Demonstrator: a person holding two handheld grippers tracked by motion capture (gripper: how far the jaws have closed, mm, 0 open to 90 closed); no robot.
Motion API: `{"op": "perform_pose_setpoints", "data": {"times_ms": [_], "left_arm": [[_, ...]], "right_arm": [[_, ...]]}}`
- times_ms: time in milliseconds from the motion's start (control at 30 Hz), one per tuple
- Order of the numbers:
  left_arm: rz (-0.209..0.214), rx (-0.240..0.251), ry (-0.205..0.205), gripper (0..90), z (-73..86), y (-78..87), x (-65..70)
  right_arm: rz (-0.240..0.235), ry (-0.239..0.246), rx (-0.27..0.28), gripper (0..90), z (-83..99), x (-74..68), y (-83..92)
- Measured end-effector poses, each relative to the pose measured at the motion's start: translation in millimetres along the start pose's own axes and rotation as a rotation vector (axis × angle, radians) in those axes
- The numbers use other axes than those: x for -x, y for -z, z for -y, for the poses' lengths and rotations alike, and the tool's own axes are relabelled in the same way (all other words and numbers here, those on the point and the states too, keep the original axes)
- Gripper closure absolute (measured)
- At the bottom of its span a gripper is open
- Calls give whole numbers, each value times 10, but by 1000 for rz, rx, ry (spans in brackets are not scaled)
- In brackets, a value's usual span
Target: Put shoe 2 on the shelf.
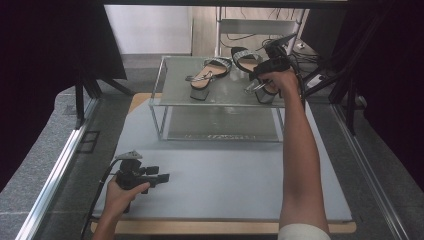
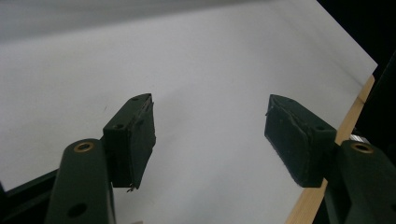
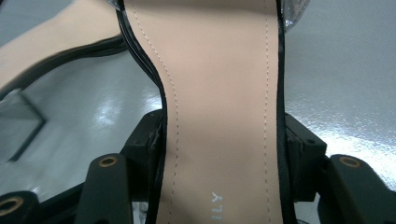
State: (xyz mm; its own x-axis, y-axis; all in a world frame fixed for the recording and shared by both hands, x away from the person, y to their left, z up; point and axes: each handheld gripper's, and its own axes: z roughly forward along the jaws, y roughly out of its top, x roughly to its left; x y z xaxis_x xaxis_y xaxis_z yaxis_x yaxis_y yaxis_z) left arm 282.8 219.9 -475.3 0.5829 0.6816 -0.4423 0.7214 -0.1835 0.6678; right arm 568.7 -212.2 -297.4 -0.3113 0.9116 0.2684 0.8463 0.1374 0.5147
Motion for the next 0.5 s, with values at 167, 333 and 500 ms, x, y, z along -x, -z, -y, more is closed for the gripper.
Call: {"op": "perform_pose_setpoints", "data": {"times_ms": [167, 333, 500], "left_arm": [[-8, 0, 4, 337, 6, -11, -14], [-10, -3, 6, 337, 13, -17, -17], [-9, 4, 11, 336, 17, 7, -24]], "right_arm": [[31, -47, -22, 409, -58, 41, -81], [89, -61, -74, 401, -110, 20, -186], [147, -39, -94, 378, -145, -47, -224]]}}
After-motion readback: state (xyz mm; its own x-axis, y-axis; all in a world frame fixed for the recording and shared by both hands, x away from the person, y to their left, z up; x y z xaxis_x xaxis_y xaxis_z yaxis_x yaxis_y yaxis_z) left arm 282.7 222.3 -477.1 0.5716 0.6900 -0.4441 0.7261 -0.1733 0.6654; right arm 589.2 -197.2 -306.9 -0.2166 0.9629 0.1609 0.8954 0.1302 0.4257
